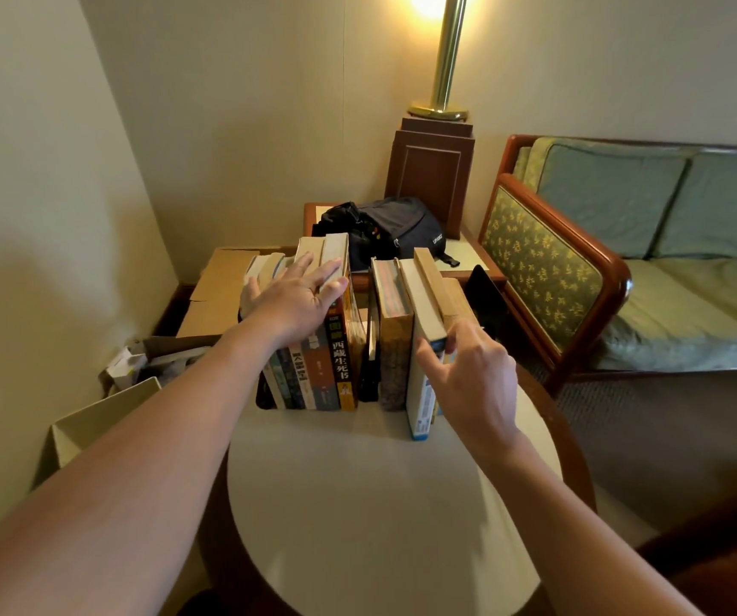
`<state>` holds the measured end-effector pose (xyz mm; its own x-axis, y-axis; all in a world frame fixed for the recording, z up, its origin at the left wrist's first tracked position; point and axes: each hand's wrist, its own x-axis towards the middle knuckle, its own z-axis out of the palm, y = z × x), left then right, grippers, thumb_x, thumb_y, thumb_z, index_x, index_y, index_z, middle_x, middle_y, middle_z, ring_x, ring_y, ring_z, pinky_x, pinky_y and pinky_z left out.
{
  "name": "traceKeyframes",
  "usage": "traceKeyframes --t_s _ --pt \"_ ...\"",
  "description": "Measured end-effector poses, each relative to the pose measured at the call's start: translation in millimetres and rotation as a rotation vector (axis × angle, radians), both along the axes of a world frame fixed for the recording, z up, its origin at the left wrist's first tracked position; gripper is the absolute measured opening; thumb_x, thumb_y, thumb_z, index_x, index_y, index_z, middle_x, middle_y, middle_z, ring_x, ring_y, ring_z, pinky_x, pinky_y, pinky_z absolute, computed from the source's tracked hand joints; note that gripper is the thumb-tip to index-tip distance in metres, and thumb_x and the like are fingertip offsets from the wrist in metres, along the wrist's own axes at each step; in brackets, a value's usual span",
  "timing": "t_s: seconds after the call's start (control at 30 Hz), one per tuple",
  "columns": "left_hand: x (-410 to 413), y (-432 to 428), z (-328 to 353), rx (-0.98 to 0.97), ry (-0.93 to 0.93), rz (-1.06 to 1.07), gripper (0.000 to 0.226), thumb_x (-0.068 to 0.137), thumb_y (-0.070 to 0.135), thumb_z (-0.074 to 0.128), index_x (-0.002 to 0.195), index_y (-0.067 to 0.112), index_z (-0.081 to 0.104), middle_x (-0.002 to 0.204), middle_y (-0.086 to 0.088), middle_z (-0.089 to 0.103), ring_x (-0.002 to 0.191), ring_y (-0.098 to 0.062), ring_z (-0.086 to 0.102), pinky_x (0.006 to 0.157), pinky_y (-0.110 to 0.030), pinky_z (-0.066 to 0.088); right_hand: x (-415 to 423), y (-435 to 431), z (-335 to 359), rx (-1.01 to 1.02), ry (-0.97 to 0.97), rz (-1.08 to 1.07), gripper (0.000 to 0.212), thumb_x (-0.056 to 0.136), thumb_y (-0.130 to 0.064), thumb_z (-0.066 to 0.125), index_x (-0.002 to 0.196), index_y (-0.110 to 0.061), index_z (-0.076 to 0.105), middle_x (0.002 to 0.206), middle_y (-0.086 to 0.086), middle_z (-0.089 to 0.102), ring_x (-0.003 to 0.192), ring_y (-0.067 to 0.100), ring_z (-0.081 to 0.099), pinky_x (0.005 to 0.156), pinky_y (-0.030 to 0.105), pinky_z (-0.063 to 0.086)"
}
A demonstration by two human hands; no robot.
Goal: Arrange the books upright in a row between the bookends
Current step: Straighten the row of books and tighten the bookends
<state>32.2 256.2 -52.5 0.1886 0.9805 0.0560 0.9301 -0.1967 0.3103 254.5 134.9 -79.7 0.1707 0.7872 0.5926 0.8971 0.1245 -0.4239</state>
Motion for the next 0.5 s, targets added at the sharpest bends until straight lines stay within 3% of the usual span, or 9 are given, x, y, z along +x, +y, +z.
traceKeyframes --t_s 0.13,0.3,0.43,0.5 --pt "0 -1 -1 0.023 -0.004 0.001 0.058 0.095 0.074 0.008 0.15 0.057 0.016 0.167 0.01 0.007 0.153 -0.023 0.015 0.117 -0.062 0.003 3 -5 11 -0.025 -0.037 -0.017 0.028 0.09 -0.038 0.069 0.085 -0.011 0.061 0.069 0.001 0.062 0.054 0.015 0.058 0.044 0.031 0.051" --pt "1 -2 0 0.014 -0.026 -0.003 0.058 0.095 0.073 0.009 0.15 0.057 0.017 0.167 0.01 0.007 0.153 -0.023 0.013 0.118 -0.062 0.001 -2 1 24 -0.174 -0.093 -0.056 0.042 0.093 -0.048 0.064 0.103 -0.007 0.064 0.076 0.003 0.065 0.058 0.019 0.062 0.046 0.026 0.048" --pt "2 -2 0 0.018 -0.026 -0.004 0.06 0.093 0.075 0.008 0.15 0.057 0.017 0.167 0.01 0.006 0.154 -0.023 0.011 0.118 -0.063 0.001 -3 4 27 -0.25 -0.133 -0.093 0.046 0.094 -0.05 0.062 0.097 -0.004 0.064 0.067 -0.001 0.054 0.051 0.014 0.051 0.042 0.02 0.03" --pt "2 -1 -1 0.014 -0.026 -0.005 0.061 0.092 0.076 0.007 0.149 0.058 0.017 0.167 0.01 0.006 0.154 -0.023 0.01 0.118 -0.063 0.001 -4 5 27 -0.255 -0.136 -0.089 0.045 0.095 -0.049 0.062 0.096 -0.004 0.064 0.067 0.0 0.053 0.051 0.014 0.051 0.042 0.021 0.03"
